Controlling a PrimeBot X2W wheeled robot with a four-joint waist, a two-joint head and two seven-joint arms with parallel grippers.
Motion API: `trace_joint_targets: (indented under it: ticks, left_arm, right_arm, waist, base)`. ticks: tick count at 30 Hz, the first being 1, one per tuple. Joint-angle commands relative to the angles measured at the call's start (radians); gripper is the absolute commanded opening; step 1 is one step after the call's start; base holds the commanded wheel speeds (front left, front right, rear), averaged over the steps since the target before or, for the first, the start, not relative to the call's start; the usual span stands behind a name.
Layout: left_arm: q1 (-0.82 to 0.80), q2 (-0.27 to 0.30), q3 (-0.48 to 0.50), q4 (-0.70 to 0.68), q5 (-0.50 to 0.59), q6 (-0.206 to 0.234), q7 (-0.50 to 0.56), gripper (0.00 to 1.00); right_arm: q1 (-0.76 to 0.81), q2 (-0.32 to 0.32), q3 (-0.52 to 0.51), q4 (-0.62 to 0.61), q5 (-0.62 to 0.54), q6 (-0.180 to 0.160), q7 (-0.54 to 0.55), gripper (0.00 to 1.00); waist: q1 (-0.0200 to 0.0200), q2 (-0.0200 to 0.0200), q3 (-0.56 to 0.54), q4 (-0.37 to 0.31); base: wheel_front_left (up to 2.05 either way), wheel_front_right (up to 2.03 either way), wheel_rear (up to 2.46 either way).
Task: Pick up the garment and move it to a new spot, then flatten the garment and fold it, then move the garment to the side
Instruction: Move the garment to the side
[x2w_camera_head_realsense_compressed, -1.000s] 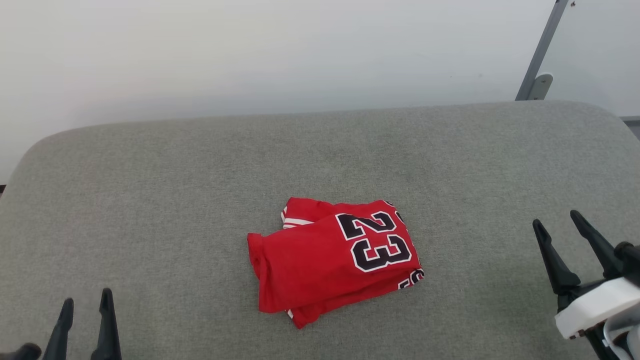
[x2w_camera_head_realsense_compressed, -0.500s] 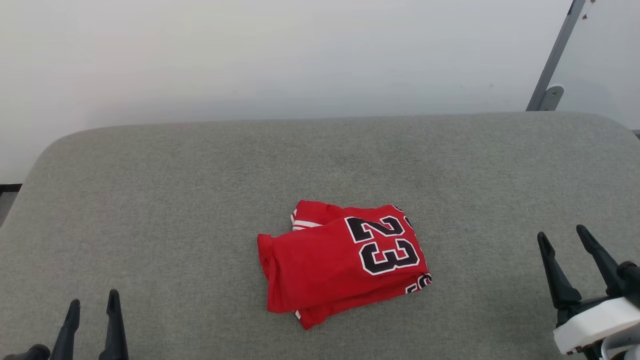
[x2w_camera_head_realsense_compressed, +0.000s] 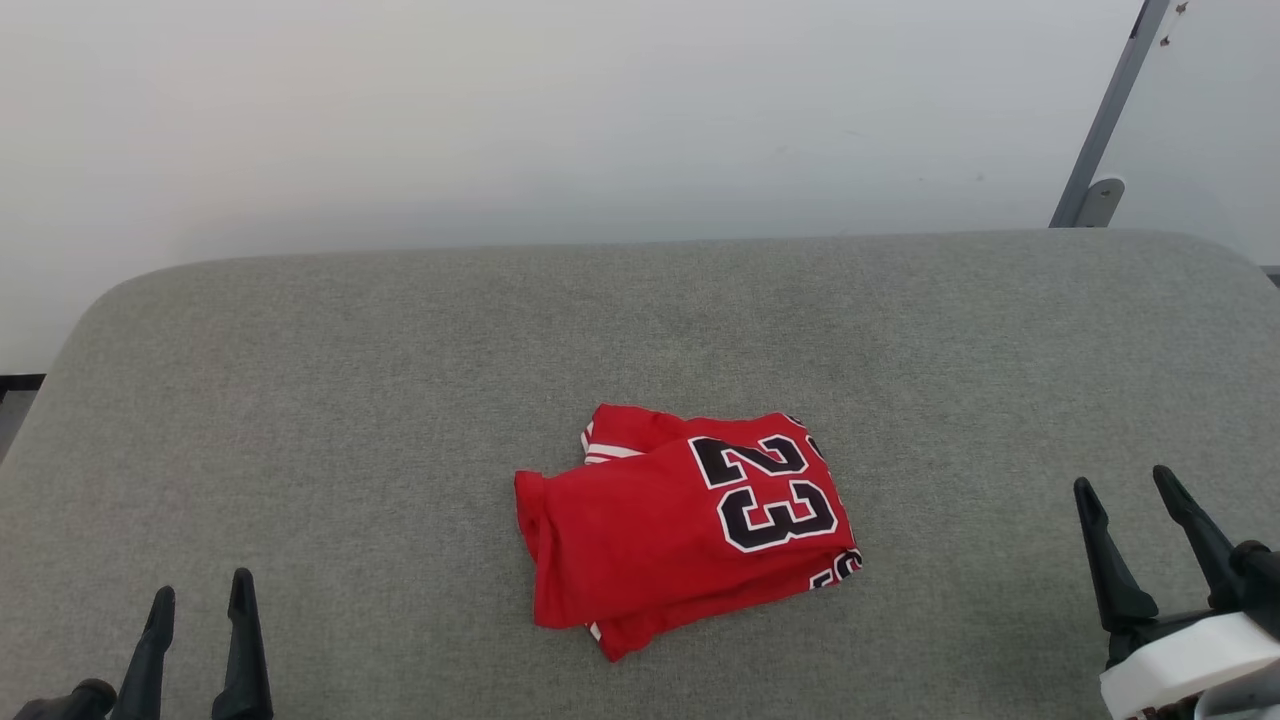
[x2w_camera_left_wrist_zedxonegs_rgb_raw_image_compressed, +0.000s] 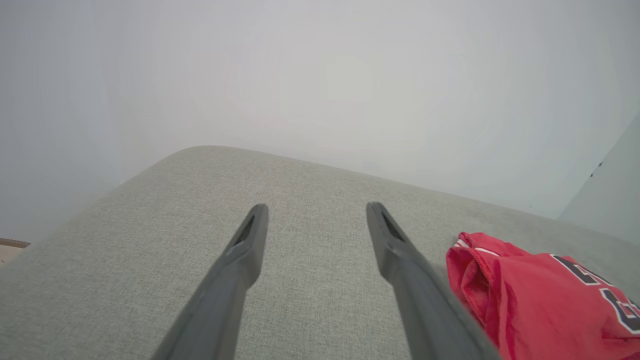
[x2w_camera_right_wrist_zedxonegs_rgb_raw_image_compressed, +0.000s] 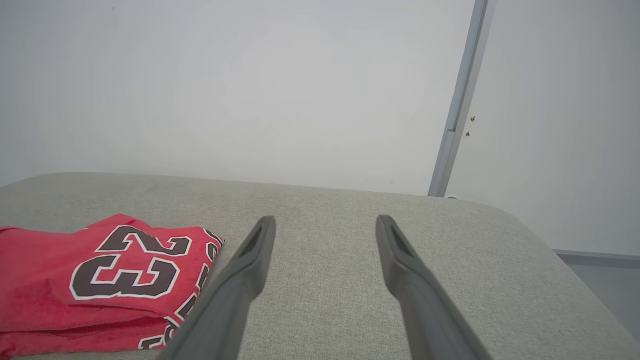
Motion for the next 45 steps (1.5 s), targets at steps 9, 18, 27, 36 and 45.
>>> trace_joint_targets:
  ticks: [9, 18, 27, 36, 45]
  left_arm:
    - [-0.019, 0.008, -0.017, 0.002, 0.011, -0.002, -0.005, 1.00]
    - [-0.017, 0.014, -0.015, 0.004, 0.012, -0.002, -0.005, 1.00]
    - [-0.007, 0.024, -0.041, 0.015, -0.001, -0.002, -0.005, 1.00]
    - [-0.051, 0.018, -0.093, 0.035, -0.015, -0.003, -0.005, 1.00]
    - [-0.110, 0.013, -0.148, 0.063, -0.028, -0.003, -0.005, 1.00]
  right_arm:
    - [0.013, 0.011, 0.005, -0.002, -0.006, 0.000, -0.005, 1.00]
    - [-0.051, -0.037, 0.148, 0.070, 0.065, 0.000, 0.000, 1.00]
    - [-0.218, -0.138, 0.365, 0.146, 0.294, 0.000, 0.228, 1.00]
    - [-0.389, -0.231, 0.492, 0.209, 0.482, 0.000, 0.565, 1.00]
    - [-0.499, -0.250, 0.566, 0.321, 0.571, 0.000, 0.871, 1.00]
  waist:
    - [0.0000, -0.0001, 0.002, 0.009]
    - [0.0000, -0.0001, 0.008, 0.058]
    - [0.0000, -0.0001, 0.022, 0.151]
    - [0.0000, -0.0001, 0.092, 0.247]
    - [0.0000, -0.0001, 0.164, 0.314]
  base:
    - [0.00, 0.00, 0.00]
    - [0.00, 0.00, 0.00]
    - [0.00, 0.00, 0.00]
    - [0.00, 0.00, 0.00]
    - [0.00, 0.00, 0.00]
